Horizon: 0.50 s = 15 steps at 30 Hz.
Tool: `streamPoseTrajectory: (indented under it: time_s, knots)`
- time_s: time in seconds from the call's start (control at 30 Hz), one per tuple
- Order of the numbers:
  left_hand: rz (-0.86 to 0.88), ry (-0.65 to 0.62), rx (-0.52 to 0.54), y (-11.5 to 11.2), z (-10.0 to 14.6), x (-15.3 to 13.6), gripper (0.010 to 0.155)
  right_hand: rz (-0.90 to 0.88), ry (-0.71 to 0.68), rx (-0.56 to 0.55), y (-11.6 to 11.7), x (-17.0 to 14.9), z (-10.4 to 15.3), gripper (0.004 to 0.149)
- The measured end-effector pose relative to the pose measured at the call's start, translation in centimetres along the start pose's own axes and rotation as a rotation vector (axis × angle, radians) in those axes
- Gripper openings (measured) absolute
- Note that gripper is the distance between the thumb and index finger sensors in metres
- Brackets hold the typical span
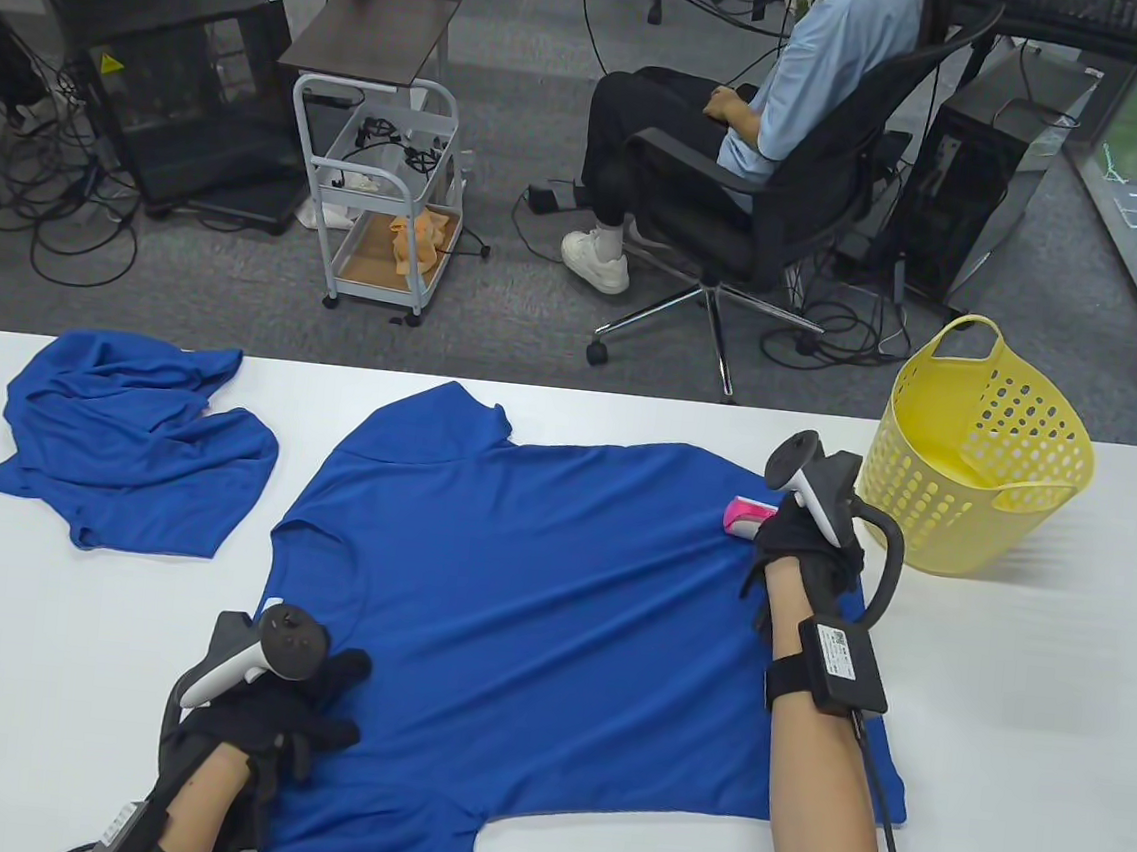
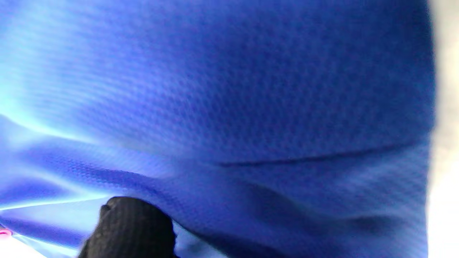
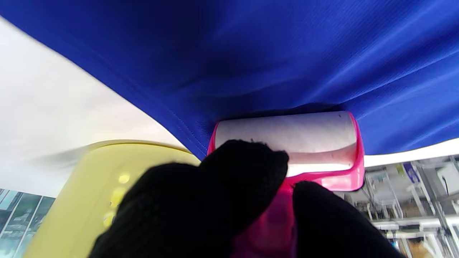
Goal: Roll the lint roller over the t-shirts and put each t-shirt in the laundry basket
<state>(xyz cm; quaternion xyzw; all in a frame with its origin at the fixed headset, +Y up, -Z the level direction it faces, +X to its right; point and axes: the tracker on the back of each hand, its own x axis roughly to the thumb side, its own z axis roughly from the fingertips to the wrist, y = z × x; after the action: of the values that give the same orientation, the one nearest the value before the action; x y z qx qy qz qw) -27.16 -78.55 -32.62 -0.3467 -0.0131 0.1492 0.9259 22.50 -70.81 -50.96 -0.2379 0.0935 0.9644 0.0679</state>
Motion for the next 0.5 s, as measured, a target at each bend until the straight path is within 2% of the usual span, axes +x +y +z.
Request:
streamPoseTrajectory:
  time_s: [0.2,0.37,0.43,0.5]
  knots:
    - [0.002,-0.002,0.000,-0.1,0.0,0.0,0.074,0.005,0.026,-0.018,1.5,1.4,-1.9,0.053]
    - [-0.002,-0.004,-0.002,-0.1,-0.1,0.0,0.074,-0.003,0.029,0.127,4.2,1.6,-4.3,0.070]
    - [-0.005,-0.004,-0.003,-0.1,-0.1,0.0,0.074,-0.005,0.006,0.100,4.1,1.2,-4.6,0.076]
    - [-0.004,-0.006,-0.005,-0.2,-0.1,0.0,0.074,-0.114,0.036,-0.017,3.1,0.0,-4.2,0.076]
